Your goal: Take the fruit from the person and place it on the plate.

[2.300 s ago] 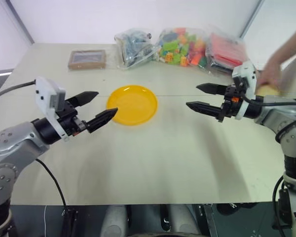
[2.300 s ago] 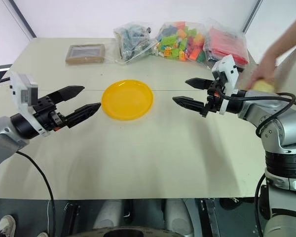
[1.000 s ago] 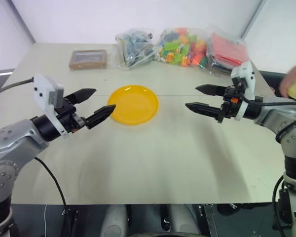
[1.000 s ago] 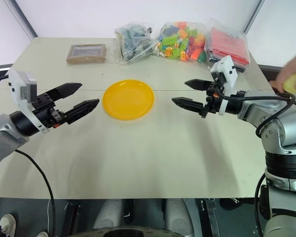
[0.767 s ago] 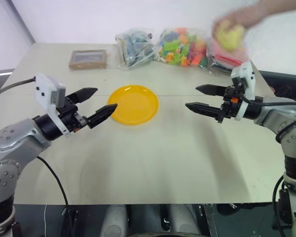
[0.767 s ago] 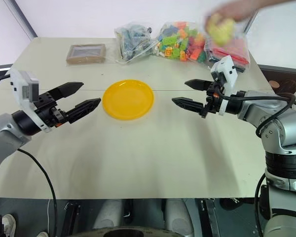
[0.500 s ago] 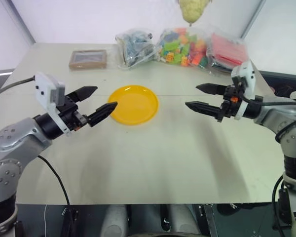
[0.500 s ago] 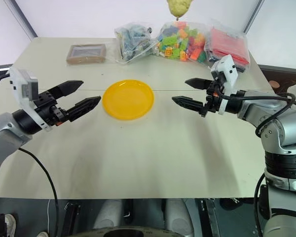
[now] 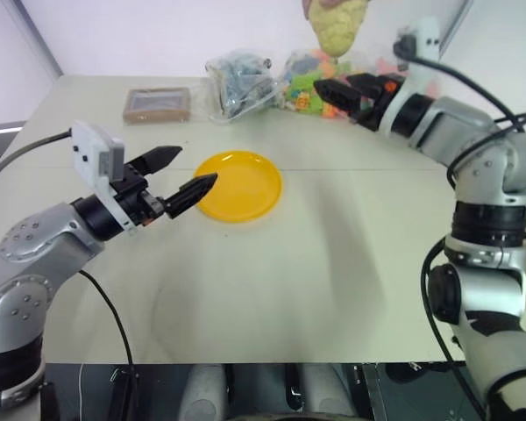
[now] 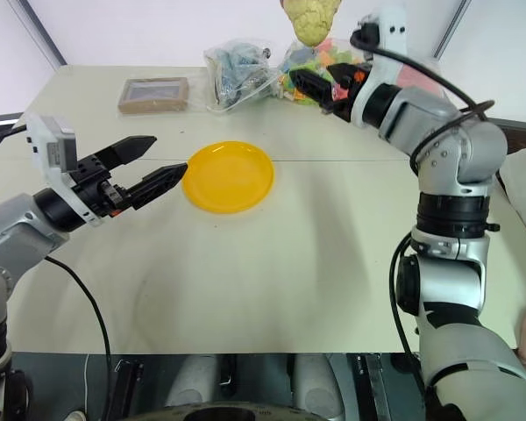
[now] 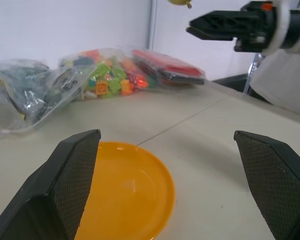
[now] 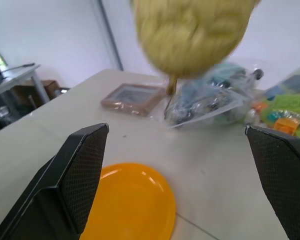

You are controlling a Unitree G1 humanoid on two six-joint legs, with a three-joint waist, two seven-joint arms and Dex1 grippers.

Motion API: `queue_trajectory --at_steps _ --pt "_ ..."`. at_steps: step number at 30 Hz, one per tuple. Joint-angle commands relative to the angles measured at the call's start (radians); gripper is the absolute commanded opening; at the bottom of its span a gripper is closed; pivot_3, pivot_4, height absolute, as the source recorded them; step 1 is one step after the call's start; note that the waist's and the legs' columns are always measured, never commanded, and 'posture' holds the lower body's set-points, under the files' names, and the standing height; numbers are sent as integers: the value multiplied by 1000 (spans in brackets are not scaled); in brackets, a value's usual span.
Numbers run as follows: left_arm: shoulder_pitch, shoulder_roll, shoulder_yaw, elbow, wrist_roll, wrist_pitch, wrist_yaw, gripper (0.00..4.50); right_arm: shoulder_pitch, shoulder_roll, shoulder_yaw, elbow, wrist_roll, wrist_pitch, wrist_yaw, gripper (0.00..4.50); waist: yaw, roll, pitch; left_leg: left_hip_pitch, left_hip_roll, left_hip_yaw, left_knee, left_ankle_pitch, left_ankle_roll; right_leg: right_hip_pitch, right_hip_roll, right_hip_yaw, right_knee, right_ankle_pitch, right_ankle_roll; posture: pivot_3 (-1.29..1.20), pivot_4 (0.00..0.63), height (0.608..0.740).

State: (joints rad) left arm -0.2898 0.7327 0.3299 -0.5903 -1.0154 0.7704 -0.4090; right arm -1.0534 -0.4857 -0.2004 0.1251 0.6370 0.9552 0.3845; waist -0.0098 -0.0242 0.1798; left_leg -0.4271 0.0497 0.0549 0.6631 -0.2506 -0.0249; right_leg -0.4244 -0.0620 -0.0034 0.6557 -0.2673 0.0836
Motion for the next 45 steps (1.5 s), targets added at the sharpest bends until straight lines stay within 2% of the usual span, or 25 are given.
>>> queue_trajectory --at_steps 1,10,18,28,33,34,40,45 --pt "-26 -15 19 -27 -18 -33 4 4500 -79 0 -54 44 -5 -14 -36 4471 -1 0 0 0 0 0 0 0 0 0 0 0 0 0 0 0 150 731" --pt "-58 -46 4 -26 -6 -57 10 4500 -177 9 -47 153 -46 -78 -29 4471 -3 0 0 0 0 0 0 0 0 0 0 0 0 0 0 0 150 731" --pt "-118 -46 2 -28 -11 -66 18 4500 -215 30 -38 184 -63 -103 -16 4471 -3 0 0 0 0 0 0 0 0 0 0 0 0 0 0 0 150 731" --pt "-123 -49 -4 -25 6 -67 20 4500 -238 52 -34 199 -80 -127 2 4471 -4 0 0 0 0 0 0 0 0 0 0 0 0 0 0 0 150 731" --pt "-122 -48 -3 -22 14 -69 21 4500 -244 62 -34 204 -87 -141 6 2231 -3 0 0 0 0 0 0 0 0 0 0 0 0 0 0 0 150 731" --pt "-122 -49 -4 -23 14 -69 22 4500 -245 63 -34 204 -88 -142 8 2006 -3 0 0 0 0 0 0 0 0 0 0 0 0 0 0 0 150 731" --pt "-118 -48 2 -21 22 -71 23 4500 -245 66 -30 202 -91 -138 7 1996 -4 0 0 0 0 0 -1 0 0 0 0 0 0 0 0 0 150 731" --pt "-68 -15 37 -35 0 -29 32 4500 -160 131 -12 137 -81 -68 -45 1996 -7 0 0 0 0 0 -1 0 0 0 0 0 0 0 0 0 150 731"
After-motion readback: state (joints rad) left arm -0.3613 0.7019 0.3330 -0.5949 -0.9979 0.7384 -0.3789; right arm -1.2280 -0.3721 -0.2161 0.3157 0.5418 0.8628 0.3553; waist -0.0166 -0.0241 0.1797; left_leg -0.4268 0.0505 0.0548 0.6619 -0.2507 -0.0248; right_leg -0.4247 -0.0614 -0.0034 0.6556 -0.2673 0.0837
